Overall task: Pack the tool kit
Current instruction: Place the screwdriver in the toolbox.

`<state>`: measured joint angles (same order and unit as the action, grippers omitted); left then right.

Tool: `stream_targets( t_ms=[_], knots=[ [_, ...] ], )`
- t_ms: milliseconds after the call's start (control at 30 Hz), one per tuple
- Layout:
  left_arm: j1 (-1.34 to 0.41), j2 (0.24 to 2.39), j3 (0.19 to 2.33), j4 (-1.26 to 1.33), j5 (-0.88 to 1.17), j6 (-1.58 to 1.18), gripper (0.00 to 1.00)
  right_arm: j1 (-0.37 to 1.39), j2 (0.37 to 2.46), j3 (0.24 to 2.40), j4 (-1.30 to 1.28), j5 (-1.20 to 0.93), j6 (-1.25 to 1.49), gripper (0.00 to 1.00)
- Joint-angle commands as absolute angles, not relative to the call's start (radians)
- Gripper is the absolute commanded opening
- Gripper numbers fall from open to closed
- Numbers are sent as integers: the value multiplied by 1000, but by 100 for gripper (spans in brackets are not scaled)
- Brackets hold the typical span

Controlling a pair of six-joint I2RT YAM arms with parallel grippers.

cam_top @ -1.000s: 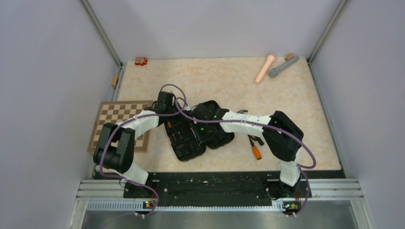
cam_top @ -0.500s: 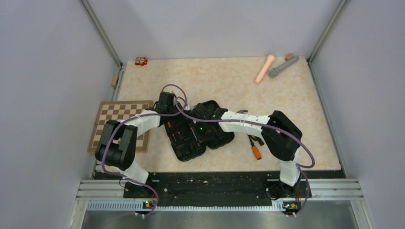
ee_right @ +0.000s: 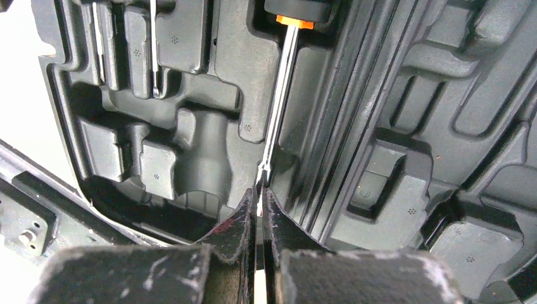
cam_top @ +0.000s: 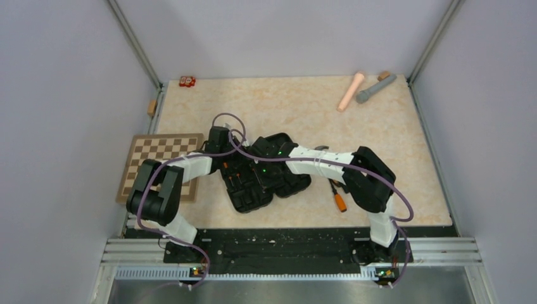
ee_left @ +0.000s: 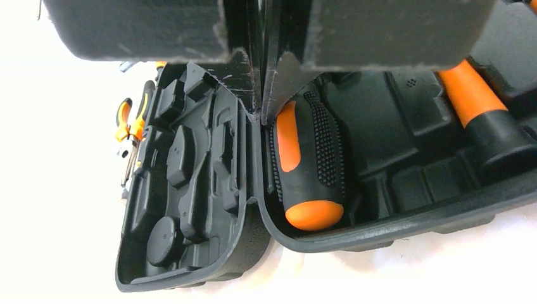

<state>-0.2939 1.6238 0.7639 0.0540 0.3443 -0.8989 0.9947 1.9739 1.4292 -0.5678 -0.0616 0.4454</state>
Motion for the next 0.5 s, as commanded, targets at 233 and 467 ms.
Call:
stream_targets(
  t_ms=[233, 467],
  knots=[
    [-298, 1713, 606, 91, 220, -940, 0, 1041, 2157, 1410, -657, 118, 402, 0],
    [-286, 1732, 571, 114, 226, -980, 0, 1041, 2145, 1488, -718, 112, 372, 0]
  ],
)
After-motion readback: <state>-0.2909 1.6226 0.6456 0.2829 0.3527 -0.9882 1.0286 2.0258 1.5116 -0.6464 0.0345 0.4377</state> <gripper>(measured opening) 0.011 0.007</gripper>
